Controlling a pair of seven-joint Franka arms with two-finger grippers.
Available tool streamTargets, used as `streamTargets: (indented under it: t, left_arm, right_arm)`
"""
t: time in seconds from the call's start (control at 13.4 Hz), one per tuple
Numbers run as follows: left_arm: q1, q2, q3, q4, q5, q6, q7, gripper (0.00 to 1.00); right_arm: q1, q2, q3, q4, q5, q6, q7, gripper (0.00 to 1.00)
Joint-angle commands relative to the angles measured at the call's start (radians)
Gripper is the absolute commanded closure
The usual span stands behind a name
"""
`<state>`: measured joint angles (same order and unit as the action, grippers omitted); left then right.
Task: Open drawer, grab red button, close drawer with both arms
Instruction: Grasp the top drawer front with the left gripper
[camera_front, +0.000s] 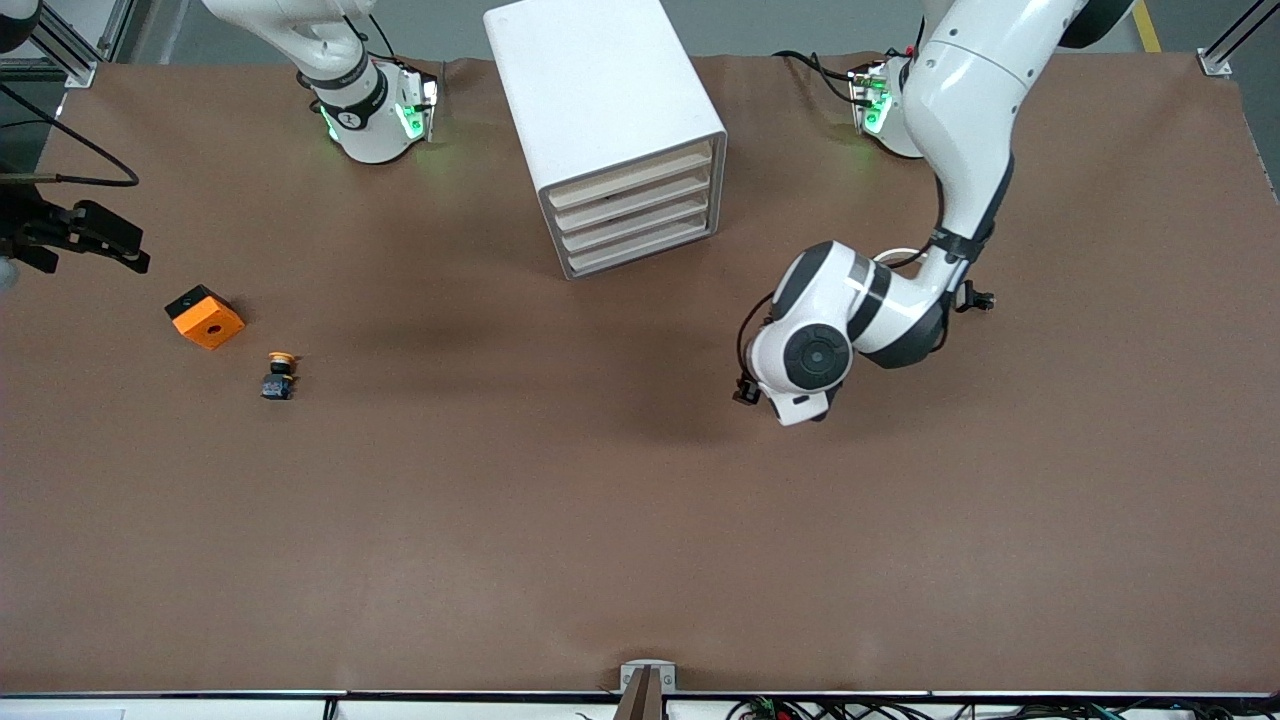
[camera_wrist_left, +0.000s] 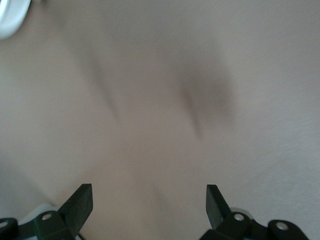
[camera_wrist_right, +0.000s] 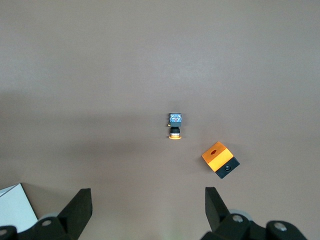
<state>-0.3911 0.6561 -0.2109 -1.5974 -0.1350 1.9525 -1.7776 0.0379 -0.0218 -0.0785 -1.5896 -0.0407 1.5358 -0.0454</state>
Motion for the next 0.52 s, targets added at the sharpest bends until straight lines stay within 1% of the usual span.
streamTargets:
  t: [0.0,0.15,0.45]
  left_arm:
    - [-0.055,0.028,0.004,0.014,-0.104,-0.029,-0.165,0.00]
    - [-0.071,0.034,0.004,0.014,-0.226,-0.040,-0.221,0.00]
    - [-0.078,0.030,0.004,0.017,-0.467,-0.107,-0.239,0.00]
  right_arm:
    - [0.004,-0.018,-0.003,-0.006,0.015,0.003,-0.002,0.00]
    - [0.004,-0.018,-0.004,-0.006,0.015,0.003,-0.002,0.00]
    - [0.004,-0.018,-0.003,-0.006,0.015,0.003,-0.001,0.00]
